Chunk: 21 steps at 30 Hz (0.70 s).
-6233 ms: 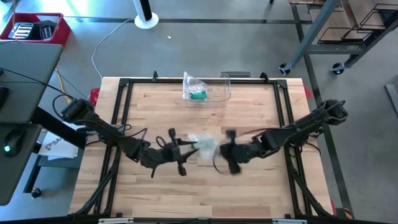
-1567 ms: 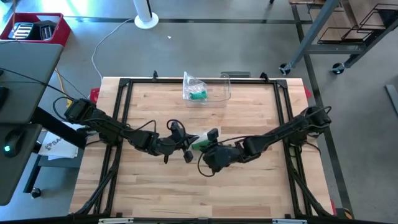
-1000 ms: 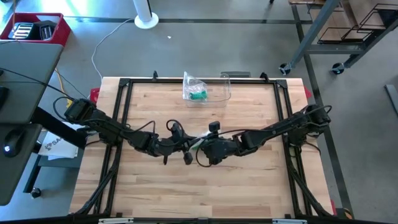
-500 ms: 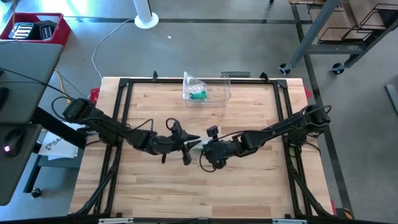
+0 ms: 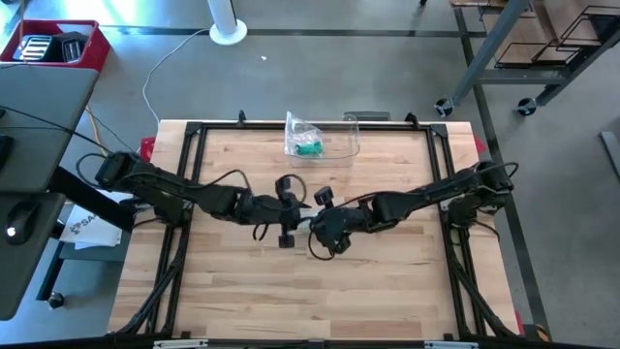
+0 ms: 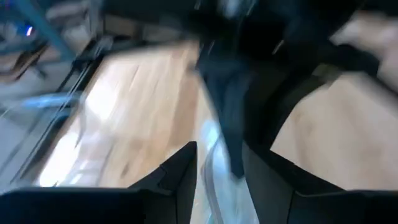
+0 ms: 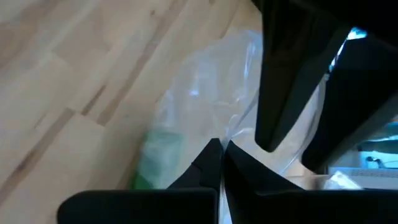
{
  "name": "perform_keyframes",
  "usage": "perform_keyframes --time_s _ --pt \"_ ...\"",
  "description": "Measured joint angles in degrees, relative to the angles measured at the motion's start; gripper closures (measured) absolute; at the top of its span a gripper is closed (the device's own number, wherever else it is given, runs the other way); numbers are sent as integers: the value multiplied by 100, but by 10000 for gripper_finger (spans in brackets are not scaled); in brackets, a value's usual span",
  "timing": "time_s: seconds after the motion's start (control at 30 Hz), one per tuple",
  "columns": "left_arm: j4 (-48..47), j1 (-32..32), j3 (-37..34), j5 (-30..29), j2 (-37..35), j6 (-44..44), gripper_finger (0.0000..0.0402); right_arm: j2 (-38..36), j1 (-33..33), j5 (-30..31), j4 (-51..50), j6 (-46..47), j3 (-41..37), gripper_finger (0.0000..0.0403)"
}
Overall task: Roll bandage
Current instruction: Open the zip bag
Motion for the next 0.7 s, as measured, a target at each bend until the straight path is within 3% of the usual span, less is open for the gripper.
perform_keyframes --time_s 0.13,0.3,0.5,0.7 --pt "-1357 135 482 -166 0 -172 315 0 -36 2 -17 -245 21 402" --pt "-1848 262 596 265 2 -174 390 0 -25 -4 -1 -251 21 403" --pt "-1930 267 596 668 4 -153 395 0 -25 70 1 -294 21 402" --pt "-1851 251 594 1071 4 -343 387 0 23 297 286 -1035 21 402"
